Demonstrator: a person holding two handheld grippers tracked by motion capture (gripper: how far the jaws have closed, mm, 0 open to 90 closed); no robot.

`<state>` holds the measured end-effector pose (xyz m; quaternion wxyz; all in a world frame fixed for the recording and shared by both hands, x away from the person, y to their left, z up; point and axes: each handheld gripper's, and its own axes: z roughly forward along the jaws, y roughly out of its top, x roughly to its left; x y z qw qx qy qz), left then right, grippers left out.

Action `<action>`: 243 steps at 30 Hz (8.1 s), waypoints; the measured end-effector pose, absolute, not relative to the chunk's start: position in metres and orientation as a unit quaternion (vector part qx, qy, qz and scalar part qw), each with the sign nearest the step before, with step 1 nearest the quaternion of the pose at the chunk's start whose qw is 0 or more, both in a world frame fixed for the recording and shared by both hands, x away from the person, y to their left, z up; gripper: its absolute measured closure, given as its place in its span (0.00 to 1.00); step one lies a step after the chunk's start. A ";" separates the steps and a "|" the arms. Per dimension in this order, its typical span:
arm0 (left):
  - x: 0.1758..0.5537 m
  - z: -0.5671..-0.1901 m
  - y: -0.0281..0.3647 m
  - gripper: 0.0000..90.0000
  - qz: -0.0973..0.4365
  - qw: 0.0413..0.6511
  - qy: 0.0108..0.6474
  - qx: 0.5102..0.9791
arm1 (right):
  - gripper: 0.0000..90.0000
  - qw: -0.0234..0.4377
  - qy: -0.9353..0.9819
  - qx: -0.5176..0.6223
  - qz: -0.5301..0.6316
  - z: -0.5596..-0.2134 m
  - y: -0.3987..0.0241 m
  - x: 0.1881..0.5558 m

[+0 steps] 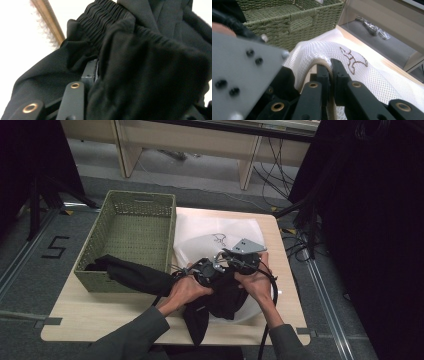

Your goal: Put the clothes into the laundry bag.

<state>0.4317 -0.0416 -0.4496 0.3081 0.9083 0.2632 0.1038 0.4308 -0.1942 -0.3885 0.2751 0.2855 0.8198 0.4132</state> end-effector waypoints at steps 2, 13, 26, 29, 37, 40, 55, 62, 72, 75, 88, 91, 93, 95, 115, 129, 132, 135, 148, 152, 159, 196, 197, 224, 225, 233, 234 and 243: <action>0.435 -0.446 -0.038 0.57 0.076 0.312 0.264 0.909 | 0.96 0.283 0.816 0.281 0.418 -0.389 -0.195 0.432; 0.414 -0.419 -0.025 0.23 0.058 0.343 0.237 0.907 | 0.96 0.283 0.810 0.289 0.425 -0.388 -0.199 0.433; 0.385 -0.355 0.079 0.19 0.112 0.391 0.249 0.879 | 0.95 0.282 0.809 0.288 0.427 -0.388 -0.201 0.433; 0.386 -0.352 0.115 0.18 0.120 0.381 0.278 0.874 | 0.95 0.281 0.810 0.289 0.426 -0.388 -0.201 0.433; 0.395 -0.369 0.195 0.18 0.135 0.361 0.341 0.857 | 0.95 0.274 0.811 0.294 0.425 -0.388 -0.202 0.433; 0.399 -0.378 0.211 0.17 0.137 0.358 0.344 0.857 | 0.95 0.275 0.811 0.294 0.425 -0.389 -0.202 0.433; 0.400 -0.396 0.235 0.76 0.104 0.376 0.375 0.841 | 0.95 0.276 0.810 0.296 0.423 -0.389 -0.203 0.433; 0.393 -0.372 0.230 0.98 0.127 0.420 0.375 0.817 | 0.95 0.278 0.810 0.296 0.423 -0.389 -0.205 0.433; 0.362 -0.281 0.130 0.98 0.104 0.556 0.233 0.791 | 0.95 0.287 0.808 0.290 0.425 -0.388 -0.206 0.434; 0.355 -0.266 0.087 0.98 0.098 0.556 0.188 0.804 | 0.95 0.284 0.808 0.293 0.425 -0.388 -0.207 0.434; 0.377 -0.365 -0.016 0.98 -0.030 0.499 0.203 0.842 | 0.96 0.266 0.805 0.303 0.436 -0.388 -0.211 0.434; 0.386 -0.396 -0.027 0.98 -0.036 0.489 0.218 0.844 | 0.96 0.267 0.809 0.292 0.434 -0.387 -0.213 0.436; 0.393 -0.413 -0.036 0.98 -0.018 0.475 0.231 0.849 | 0.96 0.273 0.803 0.296 0.439 -0.388 -0.212 0.436; 0.399 -0.428 -0.045 0.97 0.007 0.456 0.235 0.858 | 0.96 0.269 0.806 0.296 0.436 -0.388 -0.211 0.435; 0.410 -0.362 0.087 0.29 0.135 0.413 0.327 0.839 | 0.95 0.262 0.810 0.296 0.433 -0.388 -0.211 0.434; 0.430 -0.412 0.128 0.62 0.045 0.400 0.404 0.821 | 0.95 0.262 0.812 0.295 0.430 -0.389 -0.211 0.434; 0.427 -0.404 0.127 0.69 0.055 0.401 0.401 0.822 | 0.95 0.264 0.811 0.295 0.430 -0.389 -0.211 0.434; 0.423 -0.398 0.126 0.88 0.061 0.406 0.402 0.819 | 0.95 0.265 0.809 0.295 0.434 -0.389 -0.210 0.434; 0.398 -0.355 0.091 0.99 0.072 0.481 0.316 0.815 | 0.95 0.266 0.809 0.296 0.432 -0.388 -0.212 0.435; 0.379 -0.344 0.051 0.99 0.042 0.499 0.260 0.826 | 0.95 0.269 0.808 0.294 0.434 -0.388 -0.212 0.435; 0.378 -0.396 -0.023 0.99 -0.026 0.475 0.230 0.849 | 0.96 0.263 0.807 0.301 0.435 -0.386 -0.213 0.433; 0.462 -0.420 -0.007 0.54 0.115 0.463 0.329 0.815 | 0.95 0.269 0.811 0.288 0.433 -0.382 -0.196 0.431; 0.464 -0.420 -0.007 0.65 0.126 0.461 0.320 0.818 | 0.95 0.268 0.814 0.284 0.430 -0.382 -0.196 0.431; 0.477 -0.398 0.012 0.93 0.124 0.381 0.242 0.884 | 0.37 0.103 0.864 0.300 0.390 -0.426 -0.228 0.349; 0.476 -0.398 0.012 0.93 0.123 0.382 0.241 0.884 | 0.36 0.101 0.869 0.297 0.383 -0.431 -0.227 0.350; 0.471 -0.400 0.008 0.94 0.117 0.372 0.232 0.891 | 0.63 0.138 0.893 0.303 0.302 -0.469 -0.192 0.356; 0.470 -0.399 0.008 0.94 0.118 0.368 0.227 0.894 | 0.75 0.141 0.892 0.303 0.304 -0.468 -0.194 0.362; 0.463 -0.396 0.010 0.95 0.109 0.342 0.194 0.913 | 0.92 0.210 0.862 0.321 0.331 -0.450 -0.193 0.406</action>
